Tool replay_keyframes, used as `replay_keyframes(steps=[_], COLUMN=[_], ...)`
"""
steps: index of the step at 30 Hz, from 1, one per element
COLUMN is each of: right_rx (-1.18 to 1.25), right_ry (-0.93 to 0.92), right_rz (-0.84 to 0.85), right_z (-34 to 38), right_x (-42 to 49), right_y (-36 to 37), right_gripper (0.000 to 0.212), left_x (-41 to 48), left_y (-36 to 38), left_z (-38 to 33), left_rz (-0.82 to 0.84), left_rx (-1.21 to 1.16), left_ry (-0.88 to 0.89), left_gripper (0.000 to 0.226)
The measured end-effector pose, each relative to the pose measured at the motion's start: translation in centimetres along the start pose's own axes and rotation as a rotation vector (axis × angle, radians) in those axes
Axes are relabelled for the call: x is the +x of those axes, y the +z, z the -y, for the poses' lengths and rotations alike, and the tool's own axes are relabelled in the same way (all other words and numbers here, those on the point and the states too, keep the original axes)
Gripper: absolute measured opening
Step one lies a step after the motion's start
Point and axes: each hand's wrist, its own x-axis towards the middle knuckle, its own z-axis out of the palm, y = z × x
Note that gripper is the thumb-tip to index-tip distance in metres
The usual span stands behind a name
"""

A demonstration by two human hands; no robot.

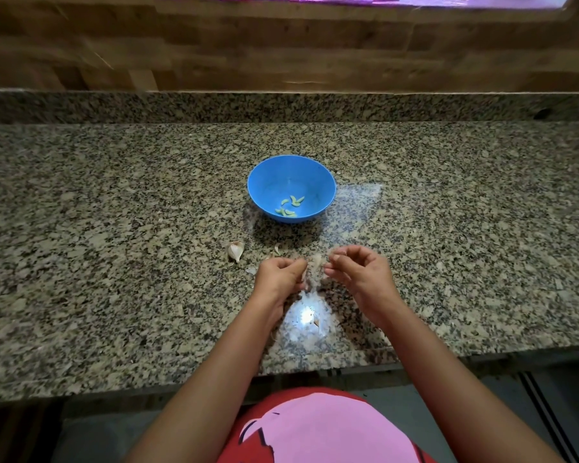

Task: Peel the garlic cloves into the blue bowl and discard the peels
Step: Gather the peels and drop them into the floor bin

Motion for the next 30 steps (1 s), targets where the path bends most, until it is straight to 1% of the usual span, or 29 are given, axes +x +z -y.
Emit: replay_keyframes(steps=[1, 3, 6, 8, 10, 12, 14, 18, 21, 22, 24, 25, 26, 28, 30], right_rx=[0.021, -0.05, -0.16, -0.167, -0.145, -0.063, 0.064, 0.227, 0.154, 0.104, 0.038, 0.019, 0.001, -0.027, -0.052], right_ry=[0.011, 0.037, 0.089, 0.116, 0.132, 0.145, 0.159, 0.136, 0.116, 0.116, 0.098, 0.074, 0.044, 0.004, -0.02], right_rz=[-0.003, 0.037, 0.101, 0.149, 0.174, 0.155, 0.094, -0.04, -0.057, -0.044, -0.032, -0.032, -0.036, -0.046, -0.049], right_z=[-0.1, -0.3, -1.0, -1.3, -1.2, -0.8, -0.5, -0.5, -0.6, -0.7, -0.9, -1.0, -1.1, -1.2, -1.1], right_x=[0.0, -0.1, -0.2, -0.2, -0.2, -0.2, -0.1, 0.1, 0.0, -0.1, -0.4, -0.5, -0.5, -0.7, -0.9], right_y=[-0.1, -0.1, 0.2, 0.4, 0.3, 0.2, 0.4, 0.9, 0.7, 0.6, 0.9, 1.0, 1.2, 1.3, 1.4], right_gripper=[0.004, 0.005, 0.016, 0.019, 0.014, 0.01, 0.009, 0.012, 0.02, 0.022, 0.022, 0.02, 0.017, 0.011, 0.011], left_x=[0.0, -0.1, -0.2, -0.4, -0.5, -0.6, -0.5, -0.4, -0.3, -0.4, -0.6, -0.8, -1.0, -1.3, -1.4], left_y=[-0.2, -0.2, 0.0, 0.1, 0.0, -0.1, -0.2, -0.2, -0.4, -0.4, -0.1, 0.1, 0.4, 0.7, 0.8], left_z=[0.2, 0.5, 0.5, 0.3, 0.1, -0.1, -0.1, 0.2, 0.3, 0.3, 0.2, 0.2, 0.1, 0.0, -0.1], left_rz=[-0.006, 0.0, 0.04, 0.069, 0.095, 0.104, 0.082, 0.063, 0.099, 0.125, 0.178, 0.192, 0.193, 0.178, 0.157], left_rx=[0.031, 0.105, 0.198, 0.181, 0.156, 0.108, 0.054, 0.044, 0.115, 0.134, 0.095, 0.052, 0.003, -0.104, -0.189], left_ry=[0.011, 0.051, 0.131, 0.157, 0.179, 0.181, 0.164, 0.11, 0.106, 0.107, 0.101, 0.102, 0.103, 0.096, 0.098], left_gripper=[0.017, 0.017, 0.01, 0.006, 0.006, 0.008, 0.011, 0.009, 0.006, 0.013, 0.028, 0.029, 0.028, 0.016, 0.004])
